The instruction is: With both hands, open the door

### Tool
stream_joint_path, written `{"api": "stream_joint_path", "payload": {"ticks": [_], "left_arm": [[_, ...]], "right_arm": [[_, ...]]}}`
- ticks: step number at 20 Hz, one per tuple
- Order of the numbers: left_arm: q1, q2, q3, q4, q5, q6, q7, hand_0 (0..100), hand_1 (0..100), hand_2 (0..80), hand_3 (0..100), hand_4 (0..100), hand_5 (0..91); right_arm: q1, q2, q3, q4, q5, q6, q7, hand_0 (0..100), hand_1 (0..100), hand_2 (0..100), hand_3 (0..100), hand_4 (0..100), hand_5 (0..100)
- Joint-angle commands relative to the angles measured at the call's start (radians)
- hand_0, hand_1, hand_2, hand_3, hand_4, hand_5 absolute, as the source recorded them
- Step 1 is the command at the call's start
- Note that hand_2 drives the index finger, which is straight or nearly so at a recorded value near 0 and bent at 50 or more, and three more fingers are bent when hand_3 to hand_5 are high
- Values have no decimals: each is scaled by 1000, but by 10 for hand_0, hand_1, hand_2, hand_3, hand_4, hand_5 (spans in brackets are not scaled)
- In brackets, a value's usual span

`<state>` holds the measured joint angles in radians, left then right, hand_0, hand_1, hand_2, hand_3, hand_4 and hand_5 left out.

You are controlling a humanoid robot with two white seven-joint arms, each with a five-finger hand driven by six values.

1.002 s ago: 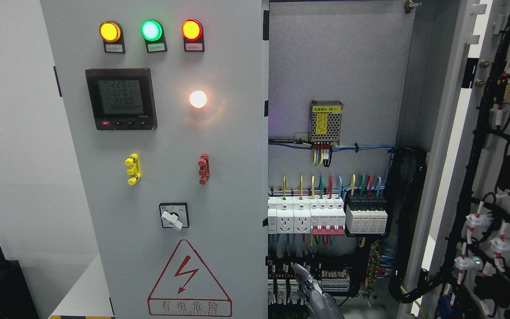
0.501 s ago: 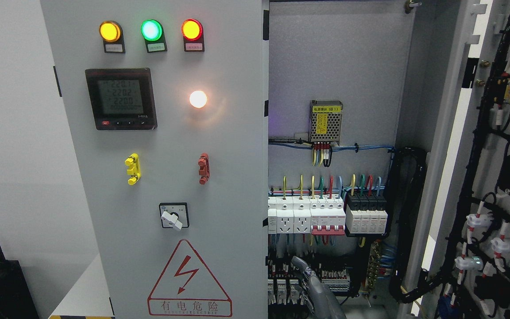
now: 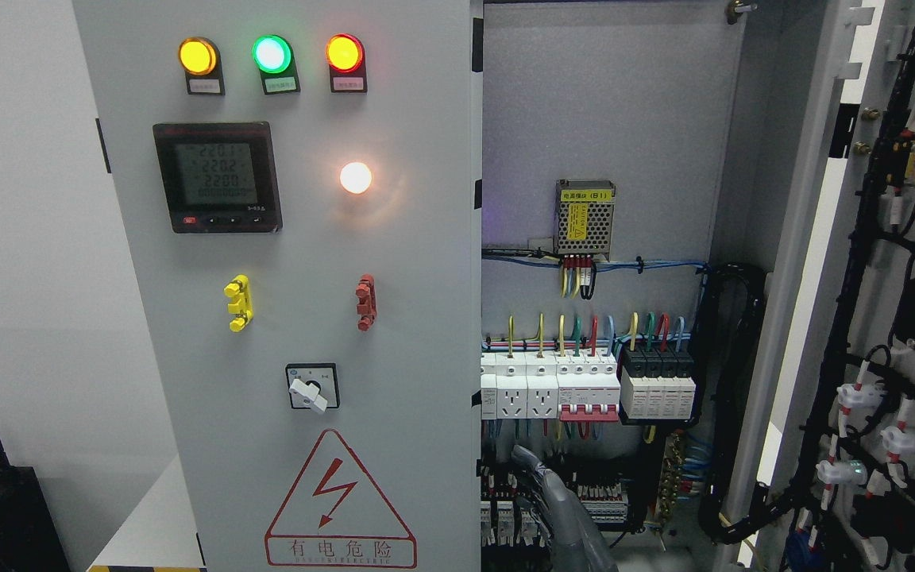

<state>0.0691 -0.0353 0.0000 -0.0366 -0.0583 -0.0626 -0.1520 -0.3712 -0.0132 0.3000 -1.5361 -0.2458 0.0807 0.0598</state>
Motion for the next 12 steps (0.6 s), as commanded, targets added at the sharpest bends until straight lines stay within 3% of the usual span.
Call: {"api": "stream_joint_path", "payload": {"ticks": [1,4,9,12], "left_arm": [[0,0,25,0,0,0,0,0,0,0,0,32,0],[0,0,25,0,0,0,0,0,0,0,0,32,0],[0,0,25,0,0,0,0,0,0,0,0,32,0],[0,0,25,0,0,0,0,0,0,0,0,31,0]], "right_arm": [[-35,-27,16,57,-10,1,2,0,0,0,0,0,0],[-37,-31,28,57,-30,1,2,0,0,0,0,0,0],[-41,-71,79,51,-78,-1,2,0,0,0,0,0,0],[-48,-73,79,47,-85,-2,2,0,0,0,0,0,0]]}}
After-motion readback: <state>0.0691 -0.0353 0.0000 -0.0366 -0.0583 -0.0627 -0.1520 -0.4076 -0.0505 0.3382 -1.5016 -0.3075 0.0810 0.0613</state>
